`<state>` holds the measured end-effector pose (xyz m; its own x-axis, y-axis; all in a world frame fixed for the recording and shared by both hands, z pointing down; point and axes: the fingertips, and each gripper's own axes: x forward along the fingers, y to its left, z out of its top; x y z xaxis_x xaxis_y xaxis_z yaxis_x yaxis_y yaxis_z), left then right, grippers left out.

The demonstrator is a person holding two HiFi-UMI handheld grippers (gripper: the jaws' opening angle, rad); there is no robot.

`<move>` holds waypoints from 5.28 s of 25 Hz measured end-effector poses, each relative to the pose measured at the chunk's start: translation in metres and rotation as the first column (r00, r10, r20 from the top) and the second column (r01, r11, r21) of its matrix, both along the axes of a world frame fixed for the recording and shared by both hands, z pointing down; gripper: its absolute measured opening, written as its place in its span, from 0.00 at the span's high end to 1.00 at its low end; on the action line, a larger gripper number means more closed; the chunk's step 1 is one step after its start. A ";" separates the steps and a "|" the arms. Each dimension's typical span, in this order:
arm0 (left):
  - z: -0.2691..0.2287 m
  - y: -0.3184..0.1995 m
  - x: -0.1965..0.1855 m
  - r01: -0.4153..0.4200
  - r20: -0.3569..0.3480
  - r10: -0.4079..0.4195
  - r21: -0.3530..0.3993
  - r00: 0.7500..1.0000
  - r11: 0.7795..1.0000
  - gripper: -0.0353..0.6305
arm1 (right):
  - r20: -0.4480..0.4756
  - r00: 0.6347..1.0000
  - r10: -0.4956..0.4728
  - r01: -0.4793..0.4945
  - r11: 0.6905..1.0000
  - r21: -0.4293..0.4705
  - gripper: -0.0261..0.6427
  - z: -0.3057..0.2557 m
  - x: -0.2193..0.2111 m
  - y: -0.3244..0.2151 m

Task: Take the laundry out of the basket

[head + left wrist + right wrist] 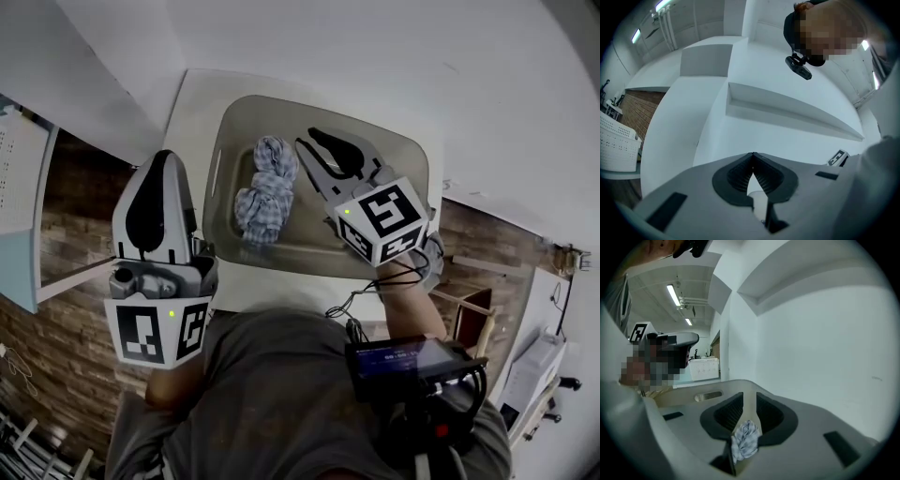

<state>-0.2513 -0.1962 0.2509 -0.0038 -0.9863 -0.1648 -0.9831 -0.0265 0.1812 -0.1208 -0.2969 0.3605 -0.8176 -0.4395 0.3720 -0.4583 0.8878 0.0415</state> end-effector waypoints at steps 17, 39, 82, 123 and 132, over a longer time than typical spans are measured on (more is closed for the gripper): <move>0.045 -0.037 -0.052 0.043 -0.086 -0.050 -0.079 0.995 0.996 0.94 | -0.244 0.966 -0.081 0.034 0.981 -0.191 0.66 0.107 -0.017 -0.015; 0.055 -0.045 -0.076 0.096 -0.076 -0.104 -0.101 0.992 0.990 0.94 | -0.297 0.945 -0.135 0.021 0.934 -0.356 0.82 0.181 -0.026 -0.010; -0.067 0.034 0.218 -0.481 0.143 0.463 0.128 0.875 0.867 0.94 | 0.216 0.893 0.395 -0.447 0.836 0.318 0.84 -0.204 0.248 0.059; -0.042 0.034 0.255 -0.481 0.236 0.469 -0.011 0.851 0.877 0.94 | -0.084 0.894 0.440 -0.440 0.898 0.028 0.78 0.071 0.290 0.062; -0.049 0.039 0.244 -0.485 0.217 0.466 0.038 0.858 0.874 0.94 | 0.031 0.894 0.448 -0.449 0.890 0.076 0.72 0.008 0.288 0.068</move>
